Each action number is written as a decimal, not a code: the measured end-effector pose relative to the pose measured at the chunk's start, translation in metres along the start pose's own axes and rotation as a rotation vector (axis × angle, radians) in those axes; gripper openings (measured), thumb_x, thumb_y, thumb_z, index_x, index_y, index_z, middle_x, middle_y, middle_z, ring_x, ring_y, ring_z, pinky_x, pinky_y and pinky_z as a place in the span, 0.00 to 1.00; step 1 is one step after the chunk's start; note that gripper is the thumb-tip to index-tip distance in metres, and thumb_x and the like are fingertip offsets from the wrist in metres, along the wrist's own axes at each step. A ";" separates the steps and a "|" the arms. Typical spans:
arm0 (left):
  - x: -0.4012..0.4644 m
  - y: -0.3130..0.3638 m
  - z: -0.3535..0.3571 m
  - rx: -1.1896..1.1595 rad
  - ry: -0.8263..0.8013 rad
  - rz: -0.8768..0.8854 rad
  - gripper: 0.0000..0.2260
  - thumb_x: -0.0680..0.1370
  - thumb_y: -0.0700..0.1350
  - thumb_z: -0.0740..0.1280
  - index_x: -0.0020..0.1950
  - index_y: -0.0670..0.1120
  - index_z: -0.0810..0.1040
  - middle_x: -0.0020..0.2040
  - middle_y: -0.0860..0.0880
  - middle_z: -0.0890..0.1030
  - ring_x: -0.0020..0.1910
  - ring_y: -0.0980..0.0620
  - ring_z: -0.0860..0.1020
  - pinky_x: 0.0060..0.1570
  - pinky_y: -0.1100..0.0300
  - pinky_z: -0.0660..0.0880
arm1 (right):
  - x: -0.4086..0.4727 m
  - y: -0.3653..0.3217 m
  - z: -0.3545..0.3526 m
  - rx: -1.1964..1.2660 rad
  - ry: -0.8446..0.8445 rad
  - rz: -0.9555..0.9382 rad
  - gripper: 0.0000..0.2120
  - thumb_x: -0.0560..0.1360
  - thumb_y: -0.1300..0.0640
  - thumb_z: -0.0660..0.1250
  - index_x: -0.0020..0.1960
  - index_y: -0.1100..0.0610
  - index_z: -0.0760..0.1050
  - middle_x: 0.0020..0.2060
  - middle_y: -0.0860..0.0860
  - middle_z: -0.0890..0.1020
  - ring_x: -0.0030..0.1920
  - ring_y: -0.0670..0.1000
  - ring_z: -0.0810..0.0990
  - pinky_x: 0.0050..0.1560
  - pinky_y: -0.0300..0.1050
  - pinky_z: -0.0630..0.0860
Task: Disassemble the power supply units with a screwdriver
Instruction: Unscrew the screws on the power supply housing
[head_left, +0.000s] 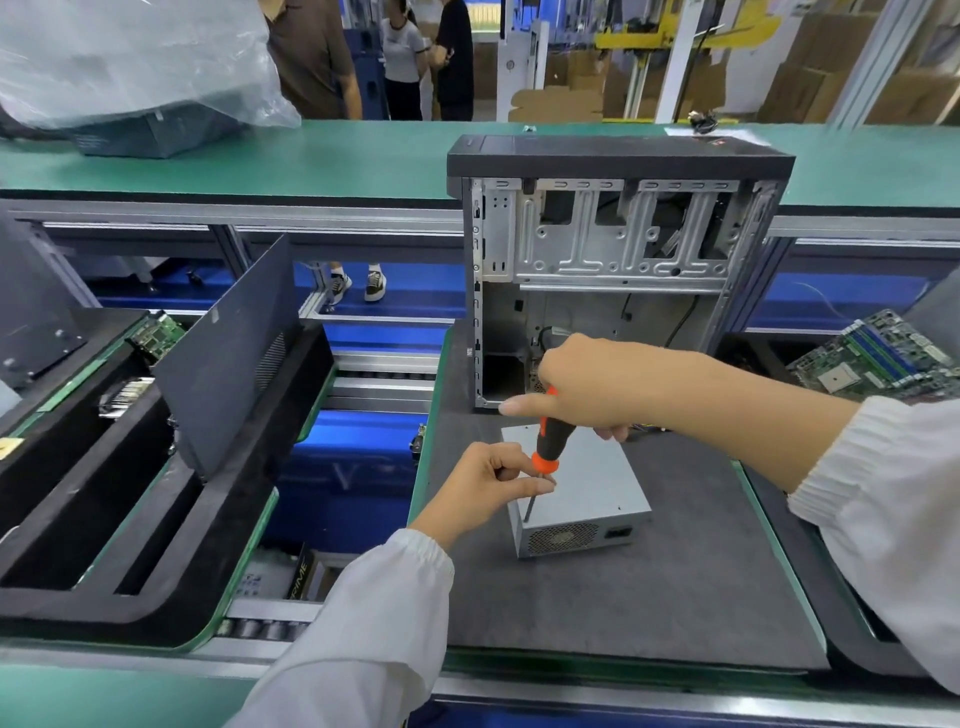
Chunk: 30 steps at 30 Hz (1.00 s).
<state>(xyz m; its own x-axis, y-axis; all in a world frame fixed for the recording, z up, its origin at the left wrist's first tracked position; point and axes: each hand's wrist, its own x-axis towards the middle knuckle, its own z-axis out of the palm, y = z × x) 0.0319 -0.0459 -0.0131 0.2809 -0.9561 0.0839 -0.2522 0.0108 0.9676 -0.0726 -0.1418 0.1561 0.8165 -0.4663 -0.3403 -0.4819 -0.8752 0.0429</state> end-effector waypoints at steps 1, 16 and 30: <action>0.001 0.000 0.000 0.002 0.005 -0.007 0.07 0.73 0.38 0.75 0.49 0.37 0.85 0.31 0.51 0.61 0.33 0.50 0.60 0.45 0.53 0.69 | 0.002 -0.001 0.002 -0.059 0.021 -0.014 0.28 0.78 0.35 0.53 0.42 0.60 0.72 0.25 0.53 0.79 0.18 0.46 0.75 0.24 0.38 0.67; 0.001 0.005 -0.007 -0.054 0.000 -0.007 0.06 0.72 0.39 0.75 0.48 0.43 0.86 0.34 0.42 0.64 0.36 0.41 0.63 0.50 0.45 0.72 | -0.003 0.003 -0.009 0.137 -0.104 -0.052 0.29 0.72 0.31 0.60 0.51 0.58 0.74 0.31 0.51 0.82 0.23 0.48 0.80 0.27 0.38 0.73; -0.002 0.015 -0.010 -0.034 -0.103 0.010 0.06 0.75 0.42 0.73 0.51 0.46 0.86 0.42 0.31 0.73 0.45 0.41 0.72 0.58 0.38 0.72 | -0.004 -0.001 -0.014 0.082 -0.232 -0.288 0.16 0.73 0.57 0.71 0.58 0.51 0.71 0.42 0.46 0.72 0.33 0.42 0.81 0.30 0.38 0.74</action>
<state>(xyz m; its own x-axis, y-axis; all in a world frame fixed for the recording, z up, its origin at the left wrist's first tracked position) 0.0365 -0.0412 0.0038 0.1817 -0.9808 0.0704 -0.2225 0.0288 0.9745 -0.0711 -0.1412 0.1709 0.8330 -0.1532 -0.5316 -0.2751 -0.9484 -0.1577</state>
